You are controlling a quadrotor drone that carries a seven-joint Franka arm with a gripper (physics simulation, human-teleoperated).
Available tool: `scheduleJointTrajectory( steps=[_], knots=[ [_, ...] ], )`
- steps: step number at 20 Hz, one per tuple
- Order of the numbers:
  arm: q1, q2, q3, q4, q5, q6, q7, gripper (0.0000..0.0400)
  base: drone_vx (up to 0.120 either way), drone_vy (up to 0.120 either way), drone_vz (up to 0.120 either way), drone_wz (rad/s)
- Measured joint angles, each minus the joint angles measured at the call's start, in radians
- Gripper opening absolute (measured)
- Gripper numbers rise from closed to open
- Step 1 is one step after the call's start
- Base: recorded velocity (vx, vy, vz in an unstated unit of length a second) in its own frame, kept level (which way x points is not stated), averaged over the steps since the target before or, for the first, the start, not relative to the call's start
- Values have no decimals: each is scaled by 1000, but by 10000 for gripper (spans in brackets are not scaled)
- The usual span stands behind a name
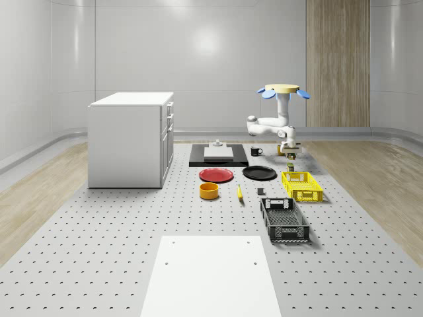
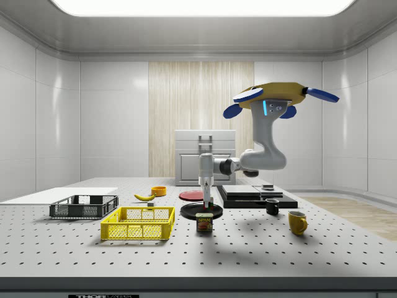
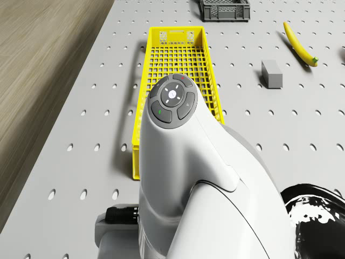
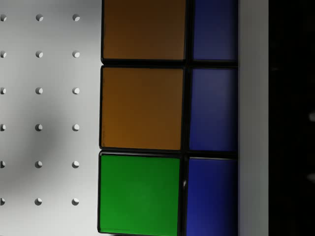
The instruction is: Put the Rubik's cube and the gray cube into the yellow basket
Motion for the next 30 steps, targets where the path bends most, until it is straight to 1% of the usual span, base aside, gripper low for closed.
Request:
scheduleJointTrajectory(
  steps=[14,29,30],
  knots=[
    [-6,-36,4,1,15,34,5,322,120,0,0,0],
    [-10,-67,6,2,27,62,8,322,120,0,0,0],
    [-10,-68,7,2,28,63,8,322,120,0,-120,0]
  ],
)
